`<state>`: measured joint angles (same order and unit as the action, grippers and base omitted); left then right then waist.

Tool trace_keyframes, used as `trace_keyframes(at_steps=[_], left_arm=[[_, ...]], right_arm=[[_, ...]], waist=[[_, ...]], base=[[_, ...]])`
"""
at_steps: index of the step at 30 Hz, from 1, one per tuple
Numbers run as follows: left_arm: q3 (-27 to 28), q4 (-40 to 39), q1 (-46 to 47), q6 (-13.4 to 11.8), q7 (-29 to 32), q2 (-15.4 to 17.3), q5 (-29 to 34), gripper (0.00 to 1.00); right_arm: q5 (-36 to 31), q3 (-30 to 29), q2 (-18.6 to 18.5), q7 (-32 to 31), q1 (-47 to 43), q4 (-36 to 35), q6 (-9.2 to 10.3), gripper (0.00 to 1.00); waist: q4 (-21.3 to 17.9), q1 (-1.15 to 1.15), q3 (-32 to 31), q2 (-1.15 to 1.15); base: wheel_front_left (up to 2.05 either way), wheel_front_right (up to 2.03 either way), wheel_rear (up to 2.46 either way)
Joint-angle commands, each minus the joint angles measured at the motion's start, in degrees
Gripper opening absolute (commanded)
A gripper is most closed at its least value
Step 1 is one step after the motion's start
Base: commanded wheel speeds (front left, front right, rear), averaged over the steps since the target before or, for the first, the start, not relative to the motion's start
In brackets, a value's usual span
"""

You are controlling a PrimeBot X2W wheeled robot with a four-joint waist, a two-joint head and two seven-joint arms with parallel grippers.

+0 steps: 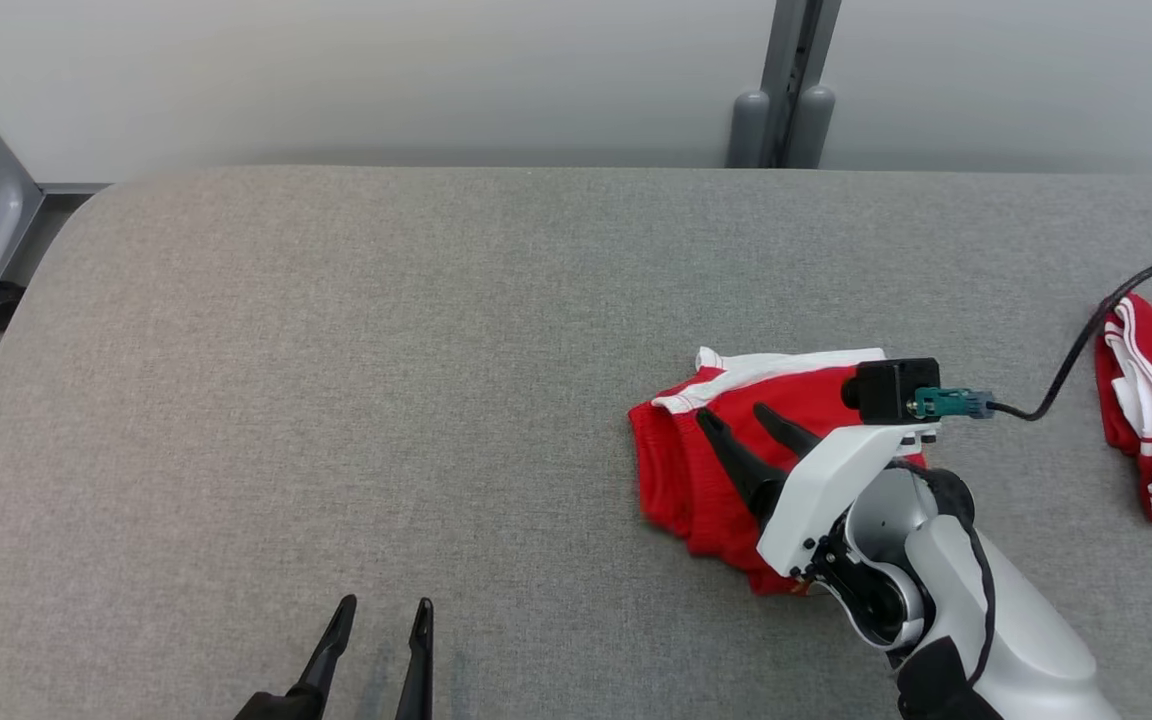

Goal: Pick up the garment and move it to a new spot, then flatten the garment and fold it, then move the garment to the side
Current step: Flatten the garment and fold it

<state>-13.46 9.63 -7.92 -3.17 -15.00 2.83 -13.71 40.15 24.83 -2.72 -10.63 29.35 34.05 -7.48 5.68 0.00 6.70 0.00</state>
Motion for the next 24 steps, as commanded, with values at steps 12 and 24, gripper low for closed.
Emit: trace_keyframes(at_steps=[12,24], left_arm=[[2.71,-2.65,-4.37,-0.92,-0.24,0.21,-0.43,1.00],[5.02,-4.67,-5.06,0.37,-0.24,0.19,0.36,1.00]], right_arm=[[-17.00,-12.20,-7.87,12.22,-18.56,-26.45,-0.03,1.00],[-33.17,-26.17,-9.17,25.78,-30.94,-24.69,-0.02,1.00]], waist=[[-4.25,0.00,-4.49,0.00],[-4.36,0.00,-6.72,0.00]], base=[[0.00,0.00,0.00],[0.00,0.00,0.00]])
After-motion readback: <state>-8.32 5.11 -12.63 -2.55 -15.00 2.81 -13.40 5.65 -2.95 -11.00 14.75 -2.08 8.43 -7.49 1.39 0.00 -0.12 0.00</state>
